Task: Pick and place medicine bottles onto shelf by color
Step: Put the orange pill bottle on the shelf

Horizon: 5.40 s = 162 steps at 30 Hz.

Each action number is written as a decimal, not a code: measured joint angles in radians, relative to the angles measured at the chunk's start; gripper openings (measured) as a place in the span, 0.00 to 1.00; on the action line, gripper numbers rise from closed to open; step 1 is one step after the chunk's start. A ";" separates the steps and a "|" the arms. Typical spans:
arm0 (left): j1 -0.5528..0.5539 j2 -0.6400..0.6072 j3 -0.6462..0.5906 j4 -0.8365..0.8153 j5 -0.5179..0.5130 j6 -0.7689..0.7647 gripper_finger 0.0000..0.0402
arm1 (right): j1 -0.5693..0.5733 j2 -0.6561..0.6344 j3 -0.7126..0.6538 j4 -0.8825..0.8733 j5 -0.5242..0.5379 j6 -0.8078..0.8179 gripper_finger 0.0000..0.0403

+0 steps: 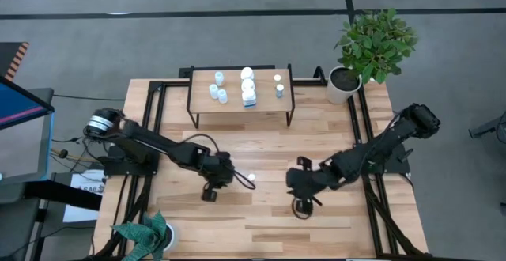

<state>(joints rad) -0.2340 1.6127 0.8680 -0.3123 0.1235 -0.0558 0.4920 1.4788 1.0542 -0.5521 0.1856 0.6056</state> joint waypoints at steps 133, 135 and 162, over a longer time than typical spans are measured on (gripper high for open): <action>-0.137 -0.670 -0.186 -0.377 -0.271 -0.069 0.08 | -0.766 0.073 0.315 -0.156 0.131 -0.494 0.28; -0.137 -0.670 -0.186 -0.373 -0.271 -0.066 0.08 | -0.772 0.091 0.315 -0.145 0.131 -0.502 0.28; -0.137 -0.671 -0.186 -0.370 -0.270 -0.070 0.08 | -0.797 0.104 0.314 -0.125 0.130 -0.509 0.46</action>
<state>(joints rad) -0.3706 0.9421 0.6823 -0.6819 -0.1467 -0.1257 -0.3046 1.5829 1.3682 -0.6768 0.3157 0.0967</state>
